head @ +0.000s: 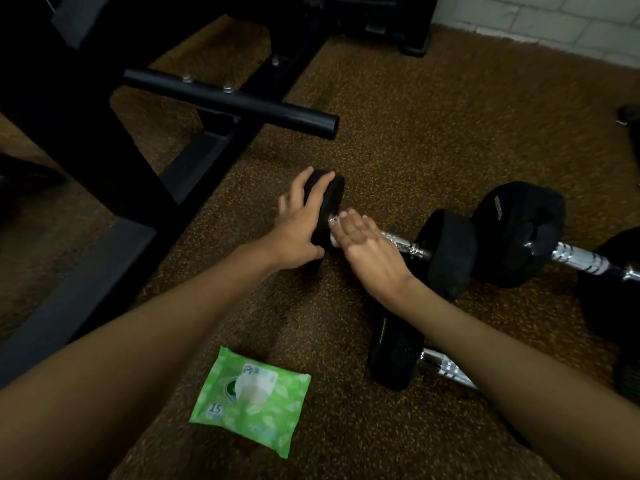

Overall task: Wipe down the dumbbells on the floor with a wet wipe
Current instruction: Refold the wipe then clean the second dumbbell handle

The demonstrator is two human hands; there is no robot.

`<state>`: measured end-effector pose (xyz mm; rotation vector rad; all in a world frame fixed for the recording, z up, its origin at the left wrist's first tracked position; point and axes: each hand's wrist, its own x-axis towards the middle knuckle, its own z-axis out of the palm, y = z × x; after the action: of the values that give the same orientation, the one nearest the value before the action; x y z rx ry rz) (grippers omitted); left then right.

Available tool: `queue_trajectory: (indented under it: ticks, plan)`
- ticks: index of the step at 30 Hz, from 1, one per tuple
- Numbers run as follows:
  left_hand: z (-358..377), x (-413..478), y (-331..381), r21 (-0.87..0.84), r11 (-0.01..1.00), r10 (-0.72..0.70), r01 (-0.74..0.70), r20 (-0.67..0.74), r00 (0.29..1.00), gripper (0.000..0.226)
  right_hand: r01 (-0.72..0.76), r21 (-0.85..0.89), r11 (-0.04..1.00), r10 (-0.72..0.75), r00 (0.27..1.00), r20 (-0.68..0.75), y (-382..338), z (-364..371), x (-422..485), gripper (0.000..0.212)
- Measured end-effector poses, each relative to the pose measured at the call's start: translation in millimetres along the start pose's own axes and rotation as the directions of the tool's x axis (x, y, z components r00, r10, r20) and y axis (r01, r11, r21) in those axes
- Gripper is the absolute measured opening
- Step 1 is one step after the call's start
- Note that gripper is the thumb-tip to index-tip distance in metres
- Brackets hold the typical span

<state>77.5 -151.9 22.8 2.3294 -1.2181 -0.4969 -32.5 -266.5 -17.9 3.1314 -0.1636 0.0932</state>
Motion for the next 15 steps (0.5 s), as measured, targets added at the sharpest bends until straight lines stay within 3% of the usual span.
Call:
queue_trajectory:
  ticks: [2, 4, 7, 9, 11, 13, 15]
  plan:
    - [-1, -2, 2, 0.022, 1.000, -0.006, 0.006, 0.008, 1.000, 0.117, 0.018, -0.054, 0.998, -0.013, 0.994, 0.107, -1, -3, -5, 0.048]
    - [-2, -3, 5, 0.099, 0.995, -0.027, 0.025, 0.026, 0.999, 0.119, 0.065, -0.137, 0.988, -0.055, 0.996, 0.076, -2, -4, -8, 0.043]
    - [-4, -4, 8, 0.216, 0.975, -0.069, 0.057, 0.051, 0.996, 0.123, 0.124, -0.226, 0.966, -0.084, 0.980, 0.178, -6, -7, -11, 0.039]
    - [-8, -7, 14, 0.268, 0.963, -0.024, 0.017, 0.024, 0.999, 0.120, 0.119, -0.211, 0.970, -0.058, 0.960, 0.273, -7, -13, -16, 0.040]
    - [-12, -11, 21, 0.305, 0.949, 0.106, -0.077, -0.079, 0.991, 0.105, 0.130, -0.195, 0.972, -0.085, 0.971, 0.224, -6, -23, -22, 0.038]
    - [-17, -13, 29, 0.282, 0.942, 0.252, -0.184, -0.231, 0.940, 0.082, 0.071, -0.033, 0.997, -0.067, 0.991, 0.119, 1, -34, -28, 0.037]
    - [-18, -11, 39, 0.127, 0.965, 0.260, -0.230, -0.333, 0.906, 0.054, -0.077, 0.234, 0.969, 0.086, 0.996, -0.030, 13, -49, -31, 0.042]
